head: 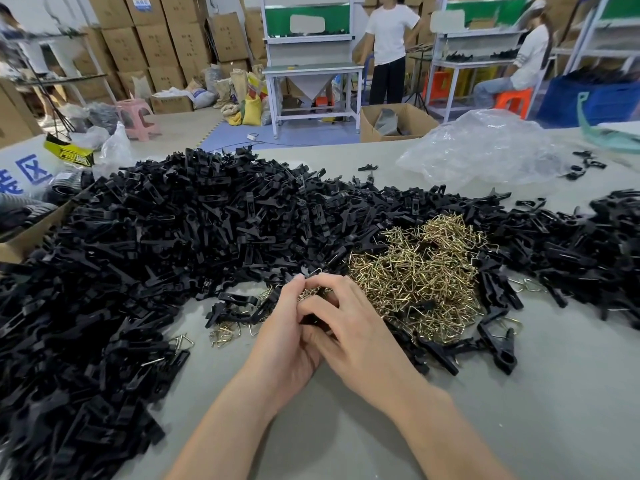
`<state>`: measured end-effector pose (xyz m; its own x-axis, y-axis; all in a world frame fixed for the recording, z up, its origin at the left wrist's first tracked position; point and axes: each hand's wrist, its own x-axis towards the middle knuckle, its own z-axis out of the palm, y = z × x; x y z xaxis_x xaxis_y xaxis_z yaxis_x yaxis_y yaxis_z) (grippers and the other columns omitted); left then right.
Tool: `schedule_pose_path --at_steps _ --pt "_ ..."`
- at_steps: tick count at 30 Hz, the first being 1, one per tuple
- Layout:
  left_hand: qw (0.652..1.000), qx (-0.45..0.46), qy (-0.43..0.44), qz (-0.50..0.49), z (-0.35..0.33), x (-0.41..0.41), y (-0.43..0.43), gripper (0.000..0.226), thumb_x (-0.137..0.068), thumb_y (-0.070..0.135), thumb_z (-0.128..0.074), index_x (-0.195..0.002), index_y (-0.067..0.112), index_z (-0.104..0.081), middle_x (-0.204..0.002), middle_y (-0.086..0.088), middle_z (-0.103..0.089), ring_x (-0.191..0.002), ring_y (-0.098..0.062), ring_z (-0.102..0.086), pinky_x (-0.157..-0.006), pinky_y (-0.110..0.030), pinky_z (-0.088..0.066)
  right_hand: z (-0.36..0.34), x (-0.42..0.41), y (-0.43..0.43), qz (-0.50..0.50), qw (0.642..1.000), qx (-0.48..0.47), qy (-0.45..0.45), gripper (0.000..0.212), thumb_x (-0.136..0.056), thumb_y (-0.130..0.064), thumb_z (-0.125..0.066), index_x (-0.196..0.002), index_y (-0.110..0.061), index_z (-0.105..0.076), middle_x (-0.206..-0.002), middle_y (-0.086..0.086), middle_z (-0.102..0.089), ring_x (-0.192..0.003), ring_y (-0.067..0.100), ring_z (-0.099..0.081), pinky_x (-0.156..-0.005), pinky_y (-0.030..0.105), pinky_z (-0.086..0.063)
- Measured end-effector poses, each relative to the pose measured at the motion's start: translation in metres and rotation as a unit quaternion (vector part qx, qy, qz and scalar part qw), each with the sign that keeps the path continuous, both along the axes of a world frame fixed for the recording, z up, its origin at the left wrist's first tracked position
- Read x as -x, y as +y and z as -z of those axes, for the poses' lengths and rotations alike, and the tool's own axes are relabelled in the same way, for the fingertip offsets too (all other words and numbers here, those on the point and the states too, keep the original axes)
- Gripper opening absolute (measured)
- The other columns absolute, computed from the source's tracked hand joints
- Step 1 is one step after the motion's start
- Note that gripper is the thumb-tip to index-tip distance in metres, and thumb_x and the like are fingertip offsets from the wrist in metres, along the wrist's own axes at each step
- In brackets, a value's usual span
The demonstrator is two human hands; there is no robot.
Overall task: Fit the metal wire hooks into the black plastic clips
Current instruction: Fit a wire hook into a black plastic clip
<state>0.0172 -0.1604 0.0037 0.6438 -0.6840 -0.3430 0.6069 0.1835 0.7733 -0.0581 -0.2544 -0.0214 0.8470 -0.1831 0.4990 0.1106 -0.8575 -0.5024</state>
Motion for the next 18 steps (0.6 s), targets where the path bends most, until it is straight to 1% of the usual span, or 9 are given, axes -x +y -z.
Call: schedule_pose_path --at_steps 2,5,9,10,12,13,14,16,18 --pt "1.000 -0.006 0.006 -0.007 -0.0004 0.0002 -0.0004 0.056 -0.101 0.050 -0.046 -0.125 0.003 -0.063 -0.122 -0.016 -0.071 -0.111 -0.024 -0.069 -0.086 -0.033 -0.058 -0.0003 0.0009 0.0006 -0.001 1.000 -0.001 0.005 0.020 -0.098 -0.031 -0.051 -0.114 -0.025 -0.060 -0.139 -0.005 -0.047 -0.134 0.016 -0.040 -0.113 0.044 -0.036" --pt "1.000 0.000 0.010 -0.009 -0.0003 0.0011 -0.0011 0.058 -0.100 0.053 -0.045 -0.122 0.003 -0.064 -0.117 -0.015 -0.073 -0.111 -0.023 -0.070 -0.091 -0.034 -0.057 -0.0014 0.0016 0.0021 -0.001 1.000 -0.007 0.013 0.021 -0.098 -0.031 -0.050 -0.116 -0.026 -0.059 -0.138 -0.007 -0.045 -0.132 0.015 -0.041 -0.114 0.046 -0.035" --pt "1.000 0.003 0.014 -0.016 0.0007 0.0017 -0.0035 0.064 -0.099 0.057 -0.044 -0.125 0.001 -0.061 -0.117 -0.017 -0.072 -0.111 -0.026 -0.070 -0.102 -0.041 -0.053 -0.0031 0.0022 0.0031 -0.001 1.000 -0.013 0.019 0.021 -0.098 -0.029 -0.053 -0.117 -0.026 -0.059 -0.138 -0.007 -0.044 -0.131 0.015 -0.041 -0.114 0.045 -0.036" --pt "1.000 -0.001 0.011 -0.021 0.0013 0.0021 -0.0039 0.065 -0.099 0.057 -0.045 -0.126 0.001 -0.061 -0.117 -0.017 -0.072 -0.111 -0.026 -0.070 -0.102 -0.041 -0.052 -0.0031 0.0022 0.0030 -0.002 1.000 -0.012 0.019 0.020 -0.098 -0.028 -0.053 -0.117 -0.026 -0.059 -0.137 -0.007 -0.044 -0.130 0.015 -0.042 -0.114 0.045 -0.036" --pt "0.999 -0.007 0.003 -0.032 0.0023 0.0034 -0.0030 0.061 -0.098 0.056 -0.047 -0.124 0.003 -0.063 -0.114 -0.015 -0.074 -0.107 -0.023 -0.072 -0.093 -0.038 -0.057 -0.0031 0.0020 0.0030 -0.002 1.000 -0.012 0.012 0.020 -0.099 -0.029 -0.051 -0.117 -0.026 -0.059 -0.135 -0.007 -0.045 -0.128 0.015 -0.044 -0.114 0.044 -0.035" --pt "0.999 -0.005 0.001 -0.033 0.0031 0.0039 -0.0021 0.059 -0.097 0.055 -0.049 -0.122 0.004 -0.064 -0.113 -0.013 -0.075 -0.105 -0.021 -0.072 -0.089 -0.036 -0.058 -0.0031 0.0019 0.0026 -0.001 1.000 -0.011 0.008 0.019 -0.099 -0.031 -0.049 -0.115 -0.027 -0.059 -0.134 -0.008 -0.046 -0.126 0.014 -0.045 -0.114 0.042 -0.036" --pt "1.000 -0.001 0.000 -0.030 0.0029 0.0044 -0.0012 0.059 -0.096 0.055 -0.050 -0.122 0.004 -0.064 -0.113 -0.012 -0.075 -0.105 -0.020 -0.072 -0.089 -0.036 -0.059 -0.0033 0.0017 0.0022 0.003 1.000 -0.009 0.002 0.019 -0.100 -0.034 -0.047 -0.114 -0.028 -0.059 -0.133 -0.008 -0.046 -0.124 0.013 -0.045 -0.112 0.039 -0.037" --pt "1.000 0.016 0.006 -0.017 0.0010 0.0054 0.0004 0.062 -0.095 0.056 -0.048 -0.122 0.002 -0.063 -0.118 -0.014 -0.073 -0.110 -0.021 -0.070 -0.095 -0.035 -0.057 -0.0036 0.0013 0.0010 0.011 1.000 -0.006 -0.017 0.020 -0.101 -0.038 -0.046 -0.110 -0.029 -0.061 -0.131 -0.009 -0.048 -0.123 0.011 -0.045 -0.108 0.033 -0.039" --pt "0.999 0.037 0.014 -0.005 -0.0002 0.0052 0.0013 0.066 -0.099 0.055 -0.041 -0.124 -0.002 -0.061 -0.123 -0.017 -0.070 -0.116 -0.023 -0.067 -0.101 -0.037 -0.053 -0.0041 0.0007 0.0001 0.015 0.999 -0.007 -0.044 0.018 -0.100 -0.036 -0.050 -0.108 -0.028 -0.064 -0.128 -0.009 -0.053 -0.124 0.011 -0.046 -0.105 0.030 -0.040"
